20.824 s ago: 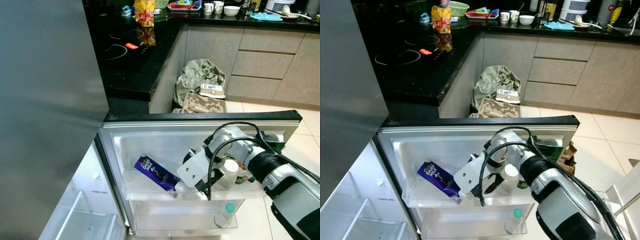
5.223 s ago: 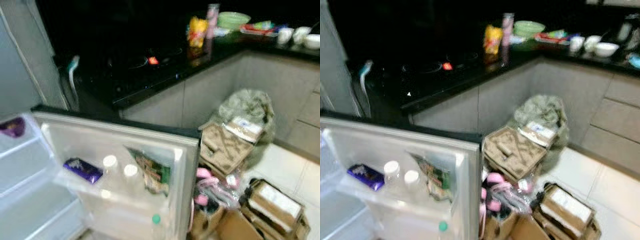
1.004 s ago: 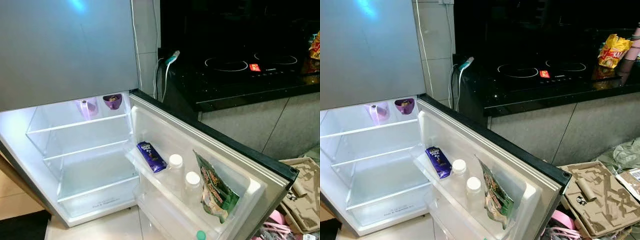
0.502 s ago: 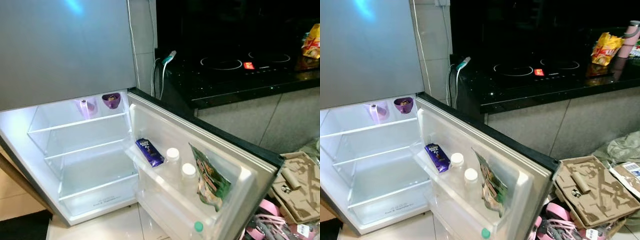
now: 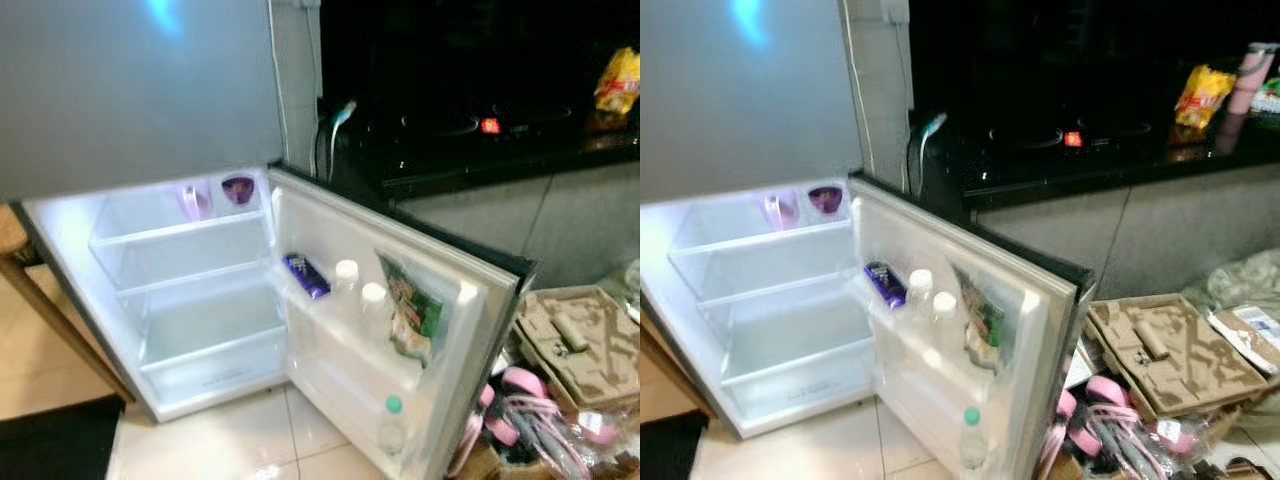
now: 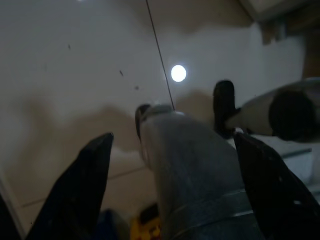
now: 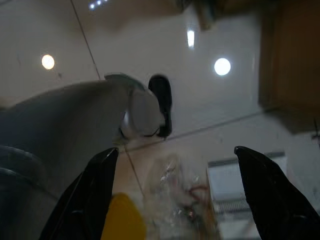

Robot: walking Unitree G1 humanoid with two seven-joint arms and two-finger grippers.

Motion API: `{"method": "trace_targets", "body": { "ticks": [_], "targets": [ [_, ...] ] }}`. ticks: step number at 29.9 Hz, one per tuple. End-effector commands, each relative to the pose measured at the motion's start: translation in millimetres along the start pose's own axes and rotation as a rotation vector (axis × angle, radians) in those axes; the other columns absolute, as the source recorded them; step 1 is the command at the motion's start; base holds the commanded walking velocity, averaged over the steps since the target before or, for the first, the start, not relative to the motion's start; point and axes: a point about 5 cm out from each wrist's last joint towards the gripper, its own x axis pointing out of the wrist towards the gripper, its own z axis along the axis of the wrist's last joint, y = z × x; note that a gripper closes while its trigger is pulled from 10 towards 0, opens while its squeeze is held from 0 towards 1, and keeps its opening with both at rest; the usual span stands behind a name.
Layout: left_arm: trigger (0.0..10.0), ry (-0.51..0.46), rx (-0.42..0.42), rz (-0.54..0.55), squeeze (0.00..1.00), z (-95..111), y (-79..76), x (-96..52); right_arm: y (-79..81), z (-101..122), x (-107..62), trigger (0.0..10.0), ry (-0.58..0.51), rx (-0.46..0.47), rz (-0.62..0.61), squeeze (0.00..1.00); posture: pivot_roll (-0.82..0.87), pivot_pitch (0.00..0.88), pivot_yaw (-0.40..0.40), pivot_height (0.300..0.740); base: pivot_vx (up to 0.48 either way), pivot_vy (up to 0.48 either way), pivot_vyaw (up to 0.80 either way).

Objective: Restocking fridge

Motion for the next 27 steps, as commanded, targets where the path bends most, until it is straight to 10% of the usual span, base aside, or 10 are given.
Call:
{"method": "trace_targets", "body": {
  "ticks": [1,27],
  "targets": [
    [10.0,0.054,0.006,-0.004,0.0,-13,-2.5,-1.1,-0.2,3,0.2,10.0,-0.01,-0.002,-0.001,0.0,-0.11,0.0,0.0,0.74,0.0,0.0,0.0],
    [10.0,0.043,-0.016,-0.026,0.0,-14,-2.4,-1.8,-10.7,21,-2.4,10.0,-0.112,0.059,-0.058,0.0,-0.11,0.0,-0.003,0.74,0.0,-0.16,0.0]
  ]
}}
